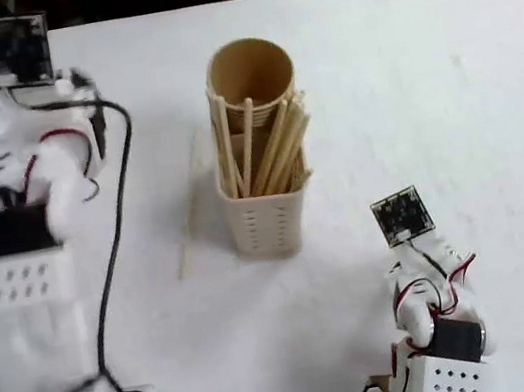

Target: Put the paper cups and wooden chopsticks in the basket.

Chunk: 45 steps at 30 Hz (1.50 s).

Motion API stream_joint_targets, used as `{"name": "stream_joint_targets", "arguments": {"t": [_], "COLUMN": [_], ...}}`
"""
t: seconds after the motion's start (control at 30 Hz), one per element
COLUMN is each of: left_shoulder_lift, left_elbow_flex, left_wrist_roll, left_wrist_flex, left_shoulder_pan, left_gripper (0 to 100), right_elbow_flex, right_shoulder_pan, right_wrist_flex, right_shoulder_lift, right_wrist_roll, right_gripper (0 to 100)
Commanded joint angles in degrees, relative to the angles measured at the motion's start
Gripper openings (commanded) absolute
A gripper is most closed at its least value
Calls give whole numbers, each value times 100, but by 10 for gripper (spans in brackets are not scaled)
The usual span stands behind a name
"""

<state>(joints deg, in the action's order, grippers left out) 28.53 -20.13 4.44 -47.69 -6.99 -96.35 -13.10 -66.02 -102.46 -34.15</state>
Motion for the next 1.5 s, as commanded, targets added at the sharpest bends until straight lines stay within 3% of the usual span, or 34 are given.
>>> {"name": "stream_joint_targets", "arguments": {"t": [0.0,0.13,0.27,0.4,0.63,0.83,1.2,1.47], "left_shoulder_lift": [-866,-2044,-2862,-2985,-3011,-3011,-3547,-4585], "left_elbow_flex": [-941,-1345,-879,-536,-888,-949,-826,492], "left_wrist_roll": [-70,-35,-26,-62,-35,211,237,255], "left_wrist_flex": [905,1776,1319,835,1099,941,932,-281], "left_shoulder_pan": [-224,-4,365,462,620,1121,1156,1156], "left_gripper": [72,76,167,142,106,183,168,165], "right_elbow_flex": [-53,-53,-53,-53,-53,-53,-53,-53], "right_shoulder_pan": [-22,-22,-22,-22,-22,-22,-22,-22], "right_wrist_flex": [-22,-22,-22,-22,-22,-22,-22,-22], "right_shoulder_lift": [-31,-31,-31,-31,-31,-31,-31,-31], "right_wrist_roll": [-26,-26,-26,-26,-26,-26,-26,-26], "right_gripper": [57,57,57,57,57,57,57,57]}}
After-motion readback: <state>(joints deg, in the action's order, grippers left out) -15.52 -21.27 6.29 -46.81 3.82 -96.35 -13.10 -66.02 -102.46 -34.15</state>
